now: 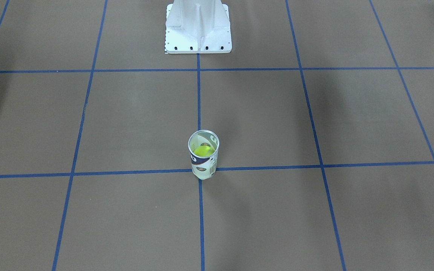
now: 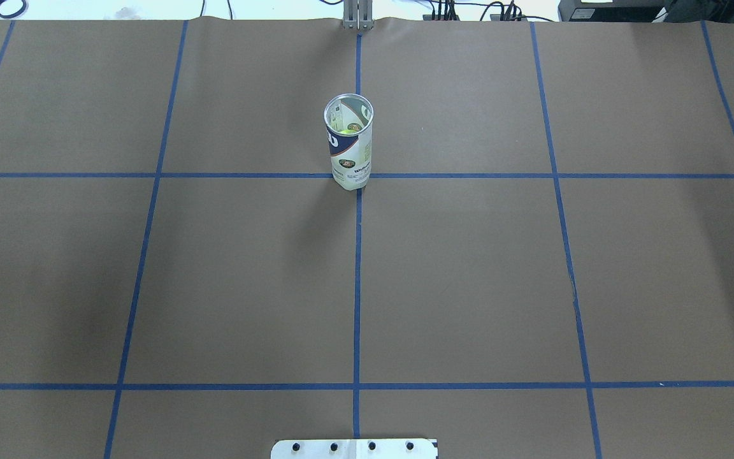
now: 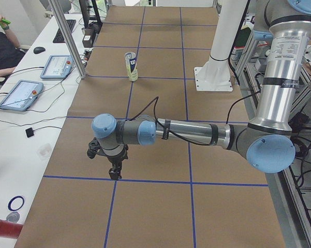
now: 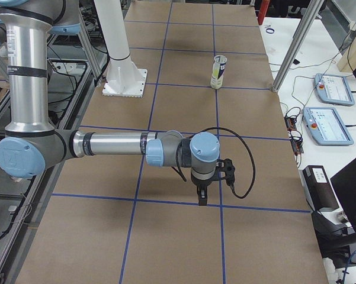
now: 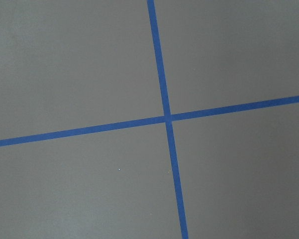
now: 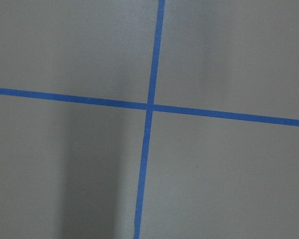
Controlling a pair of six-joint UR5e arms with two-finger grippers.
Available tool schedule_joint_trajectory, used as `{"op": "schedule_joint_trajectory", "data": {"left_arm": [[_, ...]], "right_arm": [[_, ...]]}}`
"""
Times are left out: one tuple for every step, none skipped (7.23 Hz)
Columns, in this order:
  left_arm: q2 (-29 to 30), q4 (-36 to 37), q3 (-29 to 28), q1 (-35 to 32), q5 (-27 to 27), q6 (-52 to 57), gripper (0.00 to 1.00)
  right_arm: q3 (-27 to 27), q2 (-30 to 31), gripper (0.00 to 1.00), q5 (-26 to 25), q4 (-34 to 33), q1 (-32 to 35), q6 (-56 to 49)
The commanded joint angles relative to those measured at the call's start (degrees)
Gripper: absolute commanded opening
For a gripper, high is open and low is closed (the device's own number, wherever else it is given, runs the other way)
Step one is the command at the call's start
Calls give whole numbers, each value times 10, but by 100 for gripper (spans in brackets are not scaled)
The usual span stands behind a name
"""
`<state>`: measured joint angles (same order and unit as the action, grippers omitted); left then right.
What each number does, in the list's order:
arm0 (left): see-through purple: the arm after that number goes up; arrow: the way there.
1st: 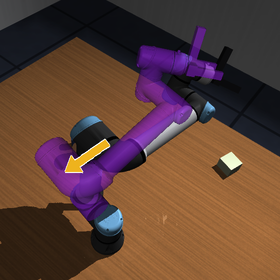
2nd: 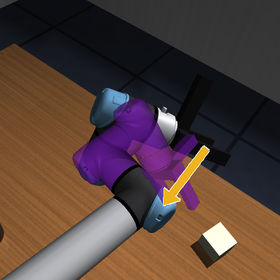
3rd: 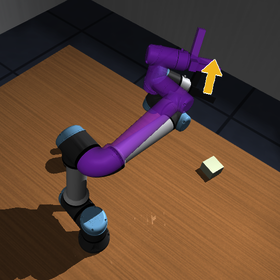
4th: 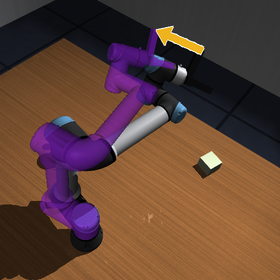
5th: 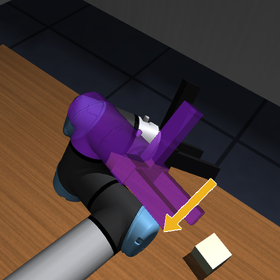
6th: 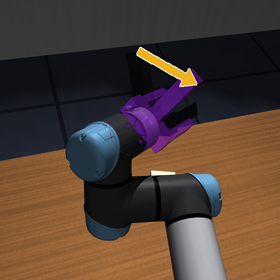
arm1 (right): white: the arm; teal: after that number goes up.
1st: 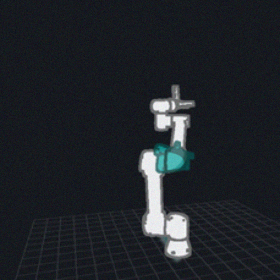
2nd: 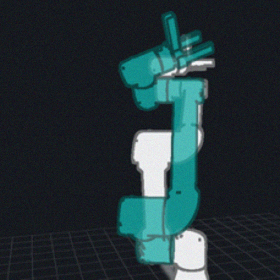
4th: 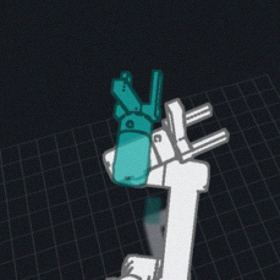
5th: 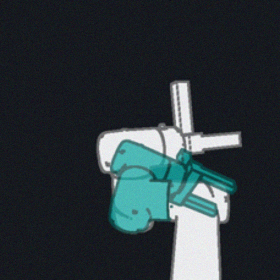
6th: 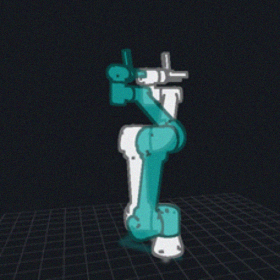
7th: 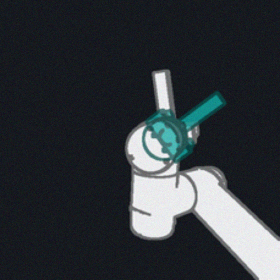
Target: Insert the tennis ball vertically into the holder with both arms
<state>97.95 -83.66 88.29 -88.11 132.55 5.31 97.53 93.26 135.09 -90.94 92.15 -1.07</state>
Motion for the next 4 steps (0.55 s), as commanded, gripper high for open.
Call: {"op": "schedule_joint_trajectory", "data": {"left_arm": [[0, 2, 6, 0, 0, -9, 100], [-9, 0, 7, -1, 1, -6, 100], [-13, 0, 4, -8, 2, 3, 100], [-26, -1, 6, -21, 3, 22, 100]], "right_arm": [[12, 6, 100, 23, 3, 0, 53], [11, 5, 100, 30, 3, 0, 52], [9, 5, 100, 32, 3, 0, 53], [7, 3, 100, 39, 3, 0, 53]]}}
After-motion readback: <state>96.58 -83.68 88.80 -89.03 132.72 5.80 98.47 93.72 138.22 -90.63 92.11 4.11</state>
